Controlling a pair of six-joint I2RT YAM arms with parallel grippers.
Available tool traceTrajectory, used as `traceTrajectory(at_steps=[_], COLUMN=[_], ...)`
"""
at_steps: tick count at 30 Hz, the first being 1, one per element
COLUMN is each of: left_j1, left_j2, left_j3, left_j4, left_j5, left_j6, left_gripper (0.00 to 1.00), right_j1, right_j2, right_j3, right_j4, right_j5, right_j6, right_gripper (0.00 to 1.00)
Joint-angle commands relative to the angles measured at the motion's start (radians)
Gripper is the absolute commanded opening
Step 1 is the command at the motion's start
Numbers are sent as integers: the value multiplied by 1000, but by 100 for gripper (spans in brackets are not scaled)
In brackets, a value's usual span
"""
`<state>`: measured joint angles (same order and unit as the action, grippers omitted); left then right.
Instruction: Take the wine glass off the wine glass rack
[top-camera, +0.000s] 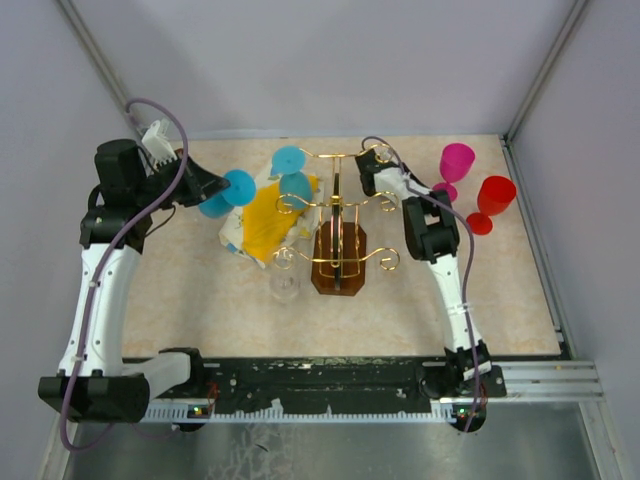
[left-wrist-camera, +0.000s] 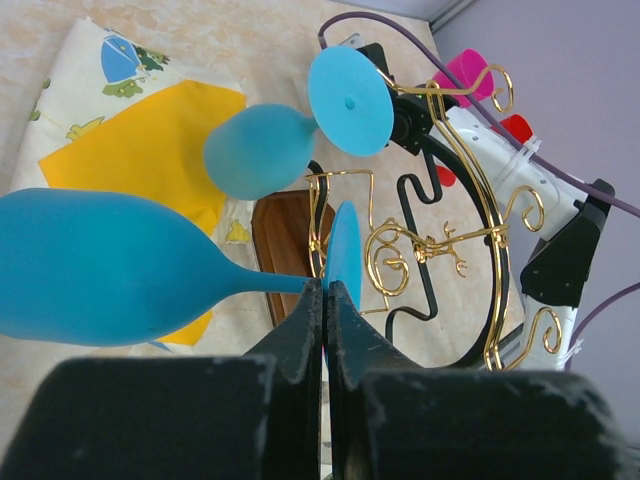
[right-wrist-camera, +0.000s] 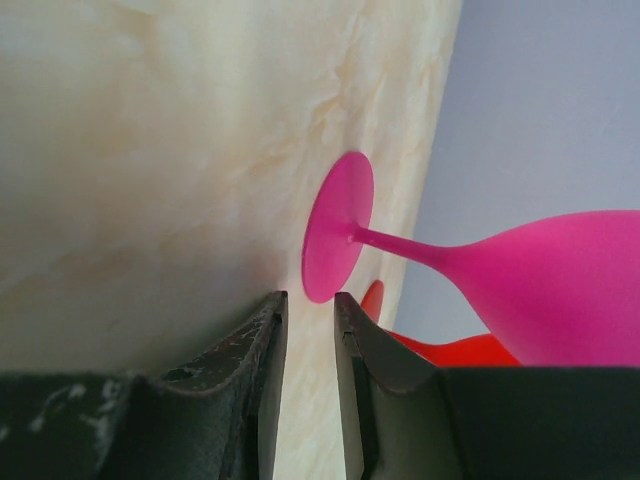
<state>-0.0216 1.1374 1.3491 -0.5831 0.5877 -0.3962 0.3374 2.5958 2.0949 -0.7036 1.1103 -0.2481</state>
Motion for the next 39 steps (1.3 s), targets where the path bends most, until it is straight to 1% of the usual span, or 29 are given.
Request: traceTrajectory(at_steps=[1, 8, 13, 14, 15, 19, 20, 24, 31, 32, 39], left_j1=[-1, -1, 0, 1, 2, 7, 9, 14, 22, 22, 28], left_j2=[-7, -5, 7, 12, 15, 26, 28, 35, 56, 62, 98], left_j3=[2, 7, 22, 28, 33, 50, 53, 60, 89, 96, 145], left_j4=[20, 14, 3, 0, -2, -11, -13, -17, -34, -36, -38], left_j5=[-18, -23, -46, -51, -58, -91, -95, -100, -134, -139, -155], left_j6=[15, 15, 28, 31, 34, 49, 51, 51, 62, 63, 63], left_gripper=[0, 0, 0, 0, 0, 0, 0, 0, 0, 0, 0], right_j1=[52, 58, 58, 58, 57, 55, 55, 52, 30, 25, -12], right_j2=[27, 4, -65, -77, -86, -132, -150, -183, -233, -240, -282], right_j3=[63, 69, -17, -31, -42, -96, -117, -197, -283, -293, -337], right_j4=[-87, -161, -129, -122, -119, -101, -89, -44, -11, -6, -23], right_j5=[-86, -215, -291, -304, -325, -410, -430, -491, -621, -657, -797], right_j6=[117, 200, 222, 223, 224, 225, 222, 208, 217, 220, 235], right_gripper=[27, 31, 29, 27, 22, 1, 0, 0, 0, 0, 0])
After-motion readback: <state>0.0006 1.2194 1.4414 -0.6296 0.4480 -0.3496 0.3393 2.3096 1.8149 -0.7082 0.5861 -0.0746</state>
